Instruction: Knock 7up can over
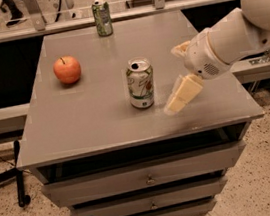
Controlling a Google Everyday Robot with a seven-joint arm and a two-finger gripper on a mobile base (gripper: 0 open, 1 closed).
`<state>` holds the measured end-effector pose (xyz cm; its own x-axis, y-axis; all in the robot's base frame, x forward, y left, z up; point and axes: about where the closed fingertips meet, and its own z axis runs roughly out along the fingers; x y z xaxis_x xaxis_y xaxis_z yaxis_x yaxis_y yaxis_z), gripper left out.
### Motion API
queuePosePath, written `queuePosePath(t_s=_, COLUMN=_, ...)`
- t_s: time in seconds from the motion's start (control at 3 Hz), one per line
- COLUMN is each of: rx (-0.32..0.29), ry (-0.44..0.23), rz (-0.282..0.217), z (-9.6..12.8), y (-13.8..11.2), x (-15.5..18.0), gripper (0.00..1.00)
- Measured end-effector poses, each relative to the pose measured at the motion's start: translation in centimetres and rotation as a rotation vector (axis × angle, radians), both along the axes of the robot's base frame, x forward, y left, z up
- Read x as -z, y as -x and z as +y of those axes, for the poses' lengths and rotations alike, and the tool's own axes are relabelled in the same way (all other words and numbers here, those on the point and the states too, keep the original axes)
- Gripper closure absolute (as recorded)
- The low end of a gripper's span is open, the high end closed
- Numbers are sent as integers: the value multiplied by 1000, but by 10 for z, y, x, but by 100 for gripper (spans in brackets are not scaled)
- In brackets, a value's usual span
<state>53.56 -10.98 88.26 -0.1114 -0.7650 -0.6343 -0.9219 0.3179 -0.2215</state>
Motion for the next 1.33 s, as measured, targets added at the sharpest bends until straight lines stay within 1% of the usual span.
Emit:
queuePosePath(t_s=0.33, rx=12, ry=-186, rz=-63, z=48, y=-42, x=-2, gripper=0)
queuePosePath(t_s=0.67, rx=19, ry=-335, rz=-113, z=94, y=-75, x=-6, gripper=0)
queuePosePath(t_s=1.0, rx=7, ry=-436, rz=-178, z=132, y=-109, x=-30, gripper=0)
queuePosePath(t_s=1.33, rx=-19, ry=-484, rz=-245, z=155, y=-133, x=-61, gripper=0)
